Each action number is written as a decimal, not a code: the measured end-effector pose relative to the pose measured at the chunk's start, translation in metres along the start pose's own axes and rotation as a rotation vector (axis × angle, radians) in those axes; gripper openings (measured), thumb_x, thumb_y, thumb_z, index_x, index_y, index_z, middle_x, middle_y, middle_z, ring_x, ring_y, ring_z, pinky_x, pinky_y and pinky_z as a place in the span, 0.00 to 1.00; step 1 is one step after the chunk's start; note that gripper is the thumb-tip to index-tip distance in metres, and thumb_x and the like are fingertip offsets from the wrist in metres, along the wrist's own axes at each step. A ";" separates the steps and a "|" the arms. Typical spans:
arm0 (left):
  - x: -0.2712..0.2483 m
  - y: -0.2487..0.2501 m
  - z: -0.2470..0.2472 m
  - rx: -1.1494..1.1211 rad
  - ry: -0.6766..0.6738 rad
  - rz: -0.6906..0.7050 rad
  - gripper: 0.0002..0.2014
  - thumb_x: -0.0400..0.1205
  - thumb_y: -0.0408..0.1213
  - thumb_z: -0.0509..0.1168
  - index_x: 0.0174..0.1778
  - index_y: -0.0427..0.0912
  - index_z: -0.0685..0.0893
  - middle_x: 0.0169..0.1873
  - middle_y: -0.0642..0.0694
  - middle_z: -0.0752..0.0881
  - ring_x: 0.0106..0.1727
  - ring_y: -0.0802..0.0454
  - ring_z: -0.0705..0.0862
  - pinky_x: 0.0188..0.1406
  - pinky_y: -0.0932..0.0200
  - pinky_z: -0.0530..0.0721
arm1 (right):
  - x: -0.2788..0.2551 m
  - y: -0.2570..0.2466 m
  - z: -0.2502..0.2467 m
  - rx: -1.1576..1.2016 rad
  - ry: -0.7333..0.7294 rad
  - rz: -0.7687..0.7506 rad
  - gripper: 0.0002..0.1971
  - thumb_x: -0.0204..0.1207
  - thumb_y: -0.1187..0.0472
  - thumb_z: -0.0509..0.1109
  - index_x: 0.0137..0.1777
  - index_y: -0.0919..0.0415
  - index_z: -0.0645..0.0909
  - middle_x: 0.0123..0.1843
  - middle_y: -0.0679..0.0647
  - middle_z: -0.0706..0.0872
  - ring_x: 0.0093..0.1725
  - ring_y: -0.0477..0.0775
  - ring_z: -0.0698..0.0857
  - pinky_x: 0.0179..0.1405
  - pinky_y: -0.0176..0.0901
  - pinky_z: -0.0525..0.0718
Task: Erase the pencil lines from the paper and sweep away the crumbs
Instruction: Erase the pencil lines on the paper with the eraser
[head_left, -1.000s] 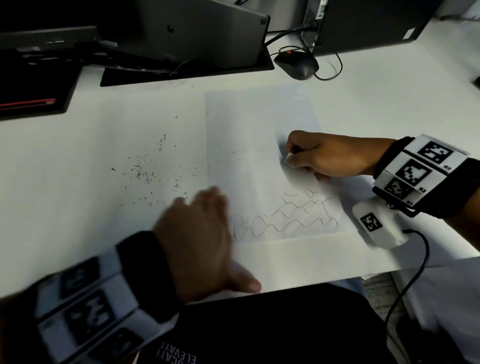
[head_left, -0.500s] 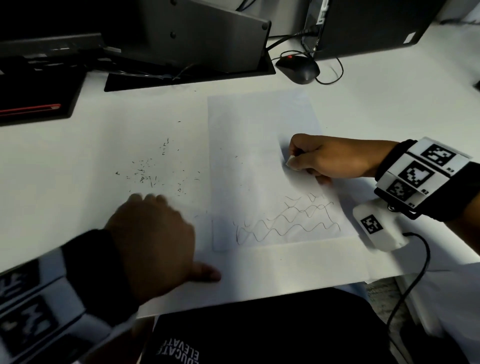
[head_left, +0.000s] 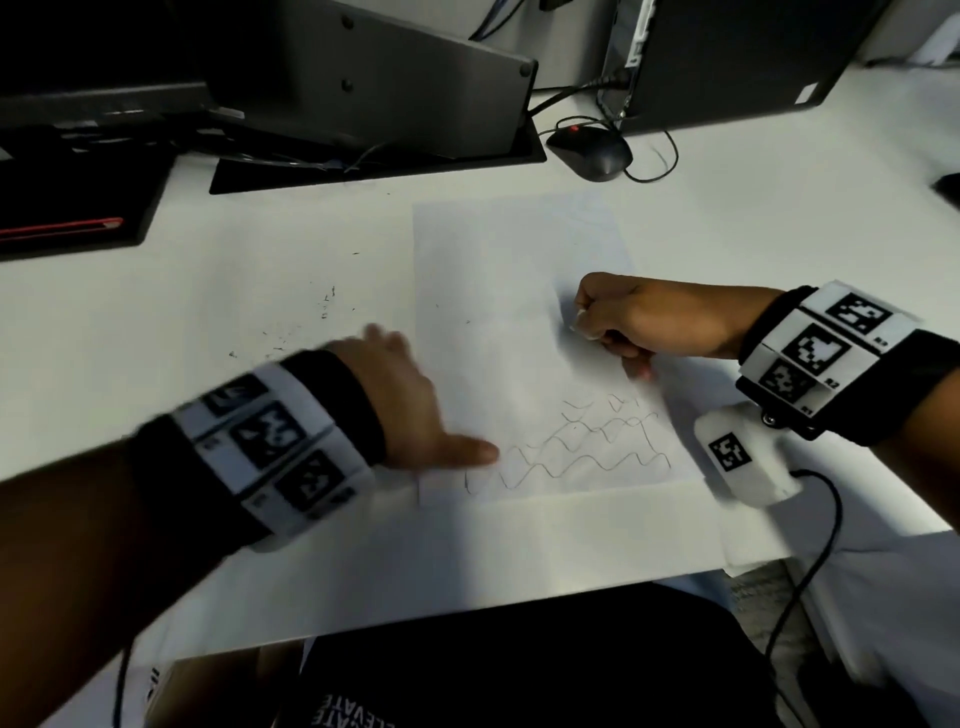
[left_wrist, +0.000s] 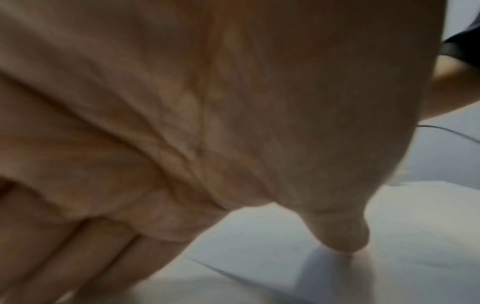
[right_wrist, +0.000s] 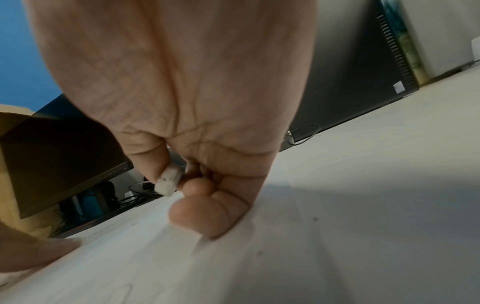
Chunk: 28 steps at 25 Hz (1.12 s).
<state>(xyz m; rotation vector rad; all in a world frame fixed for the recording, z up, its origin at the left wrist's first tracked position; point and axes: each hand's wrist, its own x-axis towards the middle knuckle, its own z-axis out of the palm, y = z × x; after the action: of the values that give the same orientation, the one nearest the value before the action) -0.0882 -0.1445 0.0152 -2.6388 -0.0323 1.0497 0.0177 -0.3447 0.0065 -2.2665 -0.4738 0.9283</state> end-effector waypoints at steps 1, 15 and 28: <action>-0.001 -0.009 -0.006 0.013 0.007 -0.042 0.54 0.70 0.83 0.44 0.74 0.39 0.75 0.80 0.34 0.69 0.80 0.39 0.69 0.77 0.44 0.70 | 0.000 0.001 -0.001 -0.005 0.000 0.001 0.07 0.81 0.66 0.58 0.41 0.61 0.66 0.31 0.53 0.68 0.25 0.51 0.68 0.27 0.47 0.78; 0.012 0.027 -0.019 -0.065 0.299 0.327 0.52 0.76 0.77 0.50 0.86 0.40 0.52 0.87 0.40 0.52 0.86 0.44 0.55 0.82 0.39 0.60 | 0.003 0.000 0.001 0.023 -0.002 0.015 0.06 0.80 0.66 0.59 0.42 0.60 0.67 0.32 0.54 0.68 0.28 0.52 0.67 0.27 0.47 0.77; 0.006 0.034 -0.024 -0.093 0.288 0.372 0.47 0.77 0.75 0.53 0.80 0.38 0.66 0.81 0.40 0.65 0.80 0.44 0.68 0.72 0.46 0.75 | 0.005 0.001 -0.001 0.061 -0.013 0.002 0.04 0.81 0.66 0.58 0.44 0.61 0.67 0.30 0.52 0.67 0.23 0.48 0.67 0.28 0.47 0.79</action>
<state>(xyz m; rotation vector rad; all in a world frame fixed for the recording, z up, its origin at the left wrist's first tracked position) -0.0710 -0.1829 0.0183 -2.9254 0.4992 0.7710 0.0218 -0.3427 0.0038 -2.2073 -0.4431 0.9457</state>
